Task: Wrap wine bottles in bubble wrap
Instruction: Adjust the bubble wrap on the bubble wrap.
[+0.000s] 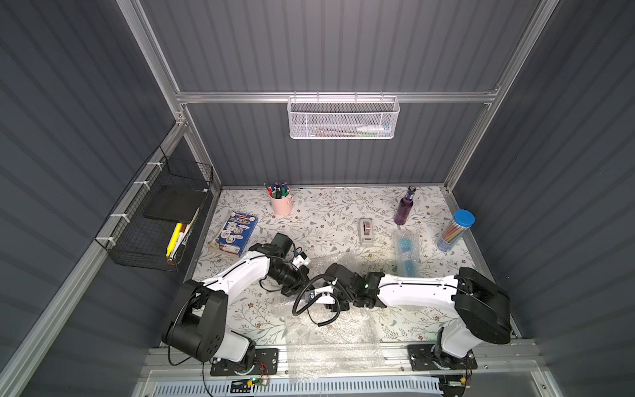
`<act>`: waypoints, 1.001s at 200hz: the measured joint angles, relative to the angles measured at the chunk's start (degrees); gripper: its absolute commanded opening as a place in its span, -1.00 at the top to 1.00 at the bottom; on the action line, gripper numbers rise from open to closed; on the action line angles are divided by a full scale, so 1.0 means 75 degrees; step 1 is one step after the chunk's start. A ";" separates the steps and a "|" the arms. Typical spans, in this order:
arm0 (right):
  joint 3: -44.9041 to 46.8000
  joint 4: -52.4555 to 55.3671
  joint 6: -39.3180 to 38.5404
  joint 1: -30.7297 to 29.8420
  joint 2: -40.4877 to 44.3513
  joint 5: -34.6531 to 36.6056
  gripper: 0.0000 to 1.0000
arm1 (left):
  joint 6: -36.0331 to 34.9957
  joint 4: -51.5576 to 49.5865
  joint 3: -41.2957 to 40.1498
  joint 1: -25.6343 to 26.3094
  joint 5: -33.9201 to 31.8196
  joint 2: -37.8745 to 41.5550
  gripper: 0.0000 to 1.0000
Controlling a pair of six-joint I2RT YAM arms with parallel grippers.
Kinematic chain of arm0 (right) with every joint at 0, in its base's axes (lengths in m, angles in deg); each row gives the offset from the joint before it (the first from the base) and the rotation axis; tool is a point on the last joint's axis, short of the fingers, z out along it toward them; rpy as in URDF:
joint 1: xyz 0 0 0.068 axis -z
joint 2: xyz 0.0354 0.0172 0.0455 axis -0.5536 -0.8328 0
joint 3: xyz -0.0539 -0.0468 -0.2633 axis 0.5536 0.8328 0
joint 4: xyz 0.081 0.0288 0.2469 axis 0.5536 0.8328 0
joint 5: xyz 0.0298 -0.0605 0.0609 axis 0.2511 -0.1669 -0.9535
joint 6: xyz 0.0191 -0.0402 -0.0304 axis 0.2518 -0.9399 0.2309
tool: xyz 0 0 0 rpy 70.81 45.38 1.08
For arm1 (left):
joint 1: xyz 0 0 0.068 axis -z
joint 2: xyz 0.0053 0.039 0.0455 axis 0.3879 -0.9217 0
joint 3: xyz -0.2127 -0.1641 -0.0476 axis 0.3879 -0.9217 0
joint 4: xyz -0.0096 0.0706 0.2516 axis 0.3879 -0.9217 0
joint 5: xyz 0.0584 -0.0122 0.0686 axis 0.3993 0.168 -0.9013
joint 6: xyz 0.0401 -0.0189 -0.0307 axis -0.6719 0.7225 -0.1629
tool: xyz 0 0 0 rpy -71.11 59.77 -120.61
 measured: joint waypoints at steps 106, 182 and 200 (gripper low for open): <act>0.0105 -0.0131 0.0134 -0.0149 0.0052 0.0224 0.18 | 0.0256 0.0755 -0.0597 0.0070 -0.0446 -0.0143 1.00; 0.0114 -0.0134 0.0192 -0.0184 0.0055 0.0236 0.18 | 0.0344 0.0889 -0.0711 0.0105 -0.0262 -0.0169 0.98; 0.0114 -0.0137 0.0239 -0.0184 0.0055 0.0227 0.18 | 0.0344 0.0883 -0.0711 0.0105 -0.0286 -0.0169 0.87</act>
